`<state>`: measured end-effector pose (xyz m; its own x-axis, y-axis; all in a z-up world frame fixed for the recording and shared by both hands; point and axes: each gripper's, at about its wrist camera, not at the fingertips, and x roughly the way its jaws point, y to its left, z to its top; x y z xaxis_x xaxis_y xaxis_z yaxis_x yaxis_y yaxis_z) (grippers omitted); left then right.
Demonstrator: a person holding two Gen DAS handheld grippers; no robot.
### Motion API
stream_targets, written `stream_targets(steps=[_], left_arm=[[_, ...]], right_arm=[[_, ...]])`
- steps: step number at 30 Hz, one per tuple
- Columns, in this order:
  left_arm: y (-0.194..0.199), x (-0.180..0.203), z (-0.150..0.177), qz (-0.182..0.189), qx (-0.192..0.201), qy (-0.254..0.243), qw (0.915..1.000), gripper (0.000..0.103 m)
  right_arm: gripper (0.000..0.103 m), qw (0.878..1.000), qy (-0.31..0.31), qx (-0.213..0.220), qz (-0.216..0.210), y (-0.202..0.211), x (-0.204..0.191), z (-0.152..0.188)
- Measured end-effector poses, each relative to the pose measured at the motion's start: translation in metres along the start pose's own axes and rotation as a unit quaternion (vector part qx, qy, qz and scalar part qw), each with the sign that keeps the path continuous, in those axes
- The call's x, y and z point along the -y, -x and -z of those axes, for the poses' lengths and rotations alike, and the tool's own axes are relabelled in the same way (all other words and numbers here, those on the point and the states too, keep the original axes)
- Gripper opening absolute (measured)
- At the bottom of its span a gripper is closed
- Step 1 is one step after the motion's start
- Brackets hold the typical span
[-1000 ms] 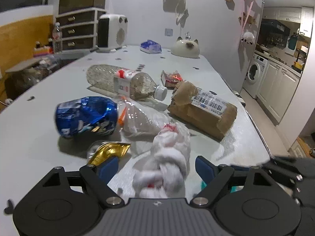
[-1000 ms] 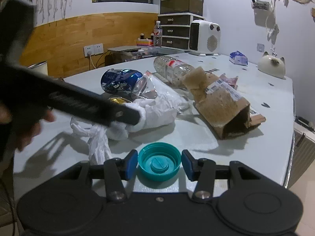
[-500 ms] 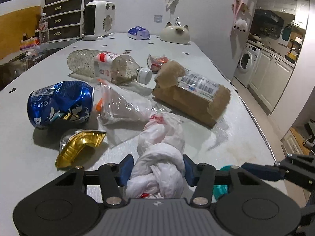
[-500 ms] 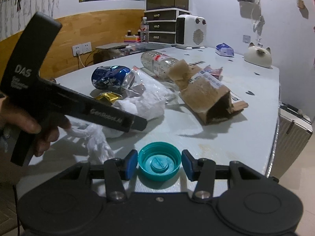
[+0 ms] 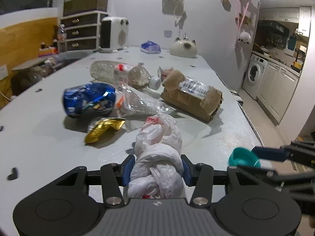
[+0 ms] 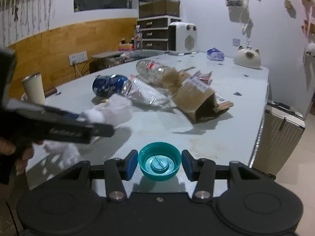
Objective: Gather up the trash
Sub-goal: 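Carry the white bag and teal cap in both tools over the yellow bin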
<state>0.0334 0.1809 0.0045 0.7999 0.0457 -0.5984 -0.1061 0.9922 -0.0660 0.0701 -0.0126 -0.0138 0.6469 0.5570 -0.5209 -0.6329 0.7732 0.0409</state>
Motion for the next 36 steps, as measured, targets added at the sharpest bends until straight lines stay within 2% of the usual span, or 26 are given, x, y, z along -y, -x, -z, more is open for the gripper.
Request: stream_targets(steps=[5,15,24,36], left_arm=[[0.027,0.007,0.008,-0.009,0.015,-0.002,0.9999,0.05],[0.07,0.033,0.008,-0.01,0.07,-0.008,0.9975,0.05],[0.063,0.067,0.006,0.015,0.072,-0.014,0.9972,0.05],[0.045,0.142,0.007,0.069,0.066,-0.051,0.9941,0.05]], right_arm=[[0.049,0.999,-0.019,0.025,0.012,0.023,0.007,-0.003],[0.049,0.996,-0.039,0.062,0.046,0.065,0.018,0.002],[0.049,0.992,-0.061,0.069,0.081,0.093,0.04,0.014],[0.049,0.982,-0.098,0.07,0.143,0.132,0.096,0.045]])
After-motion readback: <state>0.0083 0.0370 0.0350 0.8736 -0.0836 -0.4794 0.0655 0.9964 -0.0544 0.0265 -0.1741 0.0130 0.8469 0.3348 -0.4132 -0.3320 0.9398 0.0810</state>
